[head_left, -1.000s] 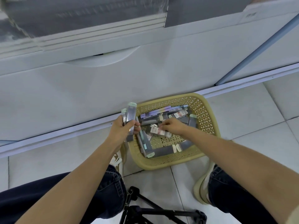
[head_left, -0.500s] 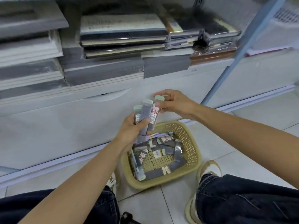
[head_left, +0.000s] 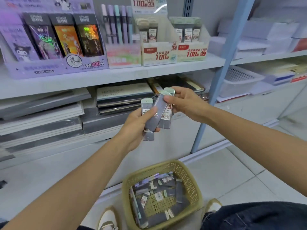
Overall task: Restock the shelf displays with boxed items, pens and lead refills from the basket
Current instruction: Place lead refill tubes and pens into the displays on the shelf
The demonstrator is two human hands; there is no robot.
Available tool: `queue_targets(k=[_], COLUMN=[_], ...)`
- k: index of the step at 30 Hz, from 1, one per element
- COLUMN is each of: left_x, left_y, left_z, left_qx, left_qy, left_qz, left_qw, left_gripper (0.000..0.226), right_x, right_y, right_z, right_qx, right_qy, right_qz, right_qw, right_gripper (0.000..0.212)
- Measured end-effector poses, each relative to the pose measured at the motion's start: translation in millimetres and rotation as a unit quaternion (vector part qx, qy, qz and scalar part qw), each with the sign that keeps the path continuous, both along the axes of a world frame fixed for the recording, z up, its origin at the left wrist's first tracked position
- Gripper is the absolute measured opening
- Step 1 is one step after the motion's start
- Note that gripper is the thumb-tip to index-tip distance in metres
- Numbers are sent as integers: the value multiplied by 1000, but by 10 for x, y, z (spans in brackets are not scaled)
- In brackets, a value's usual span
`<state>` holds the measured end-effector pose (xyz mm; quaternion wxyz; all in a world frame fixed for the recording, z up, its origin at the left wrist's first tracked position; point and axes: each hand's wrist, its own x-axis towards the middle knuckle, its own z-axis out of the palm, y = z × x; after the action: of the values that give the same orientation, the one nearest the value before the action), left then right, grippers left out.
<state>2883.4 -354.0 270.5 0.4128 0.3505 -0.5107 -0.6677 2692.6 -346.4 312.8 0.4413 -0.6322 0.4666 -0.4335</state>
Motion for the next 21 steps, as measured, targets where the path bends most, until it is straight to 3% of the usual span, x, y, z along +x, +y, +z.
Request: queue_targets(k=[3, 10, 13, 16, 21], left_x=[-12, -27, -47, -81, -138], left_y=[-67, -82, -85, -50, -103], left_z=[220, 410, 387, 369, 360], left_qx=[5, 104, 52, -6, -59], left_qy=[-18, -23, -47, -47, -73], left_qz=[-15, -65, -42, -34, 10], left_qw=[1000, 992, 997, 998, 996], left_gripper=[30, 28, 29, 38, 18], right_x=[-69, -69, -28, -24, -103], right_y=[26, 49, 10, -38, -79], right_z=[150, 108, 65, 56, 24], right_qx=[6, 33, 27, 14, 22], right_qy=[-28, -192, -178, -158, -161], right_qz=[-5, 60, 24, -23, -57], right_qw=[1000, 979, 983, 987, 985], right_gripper=[30, 39, 39, 27, 23])
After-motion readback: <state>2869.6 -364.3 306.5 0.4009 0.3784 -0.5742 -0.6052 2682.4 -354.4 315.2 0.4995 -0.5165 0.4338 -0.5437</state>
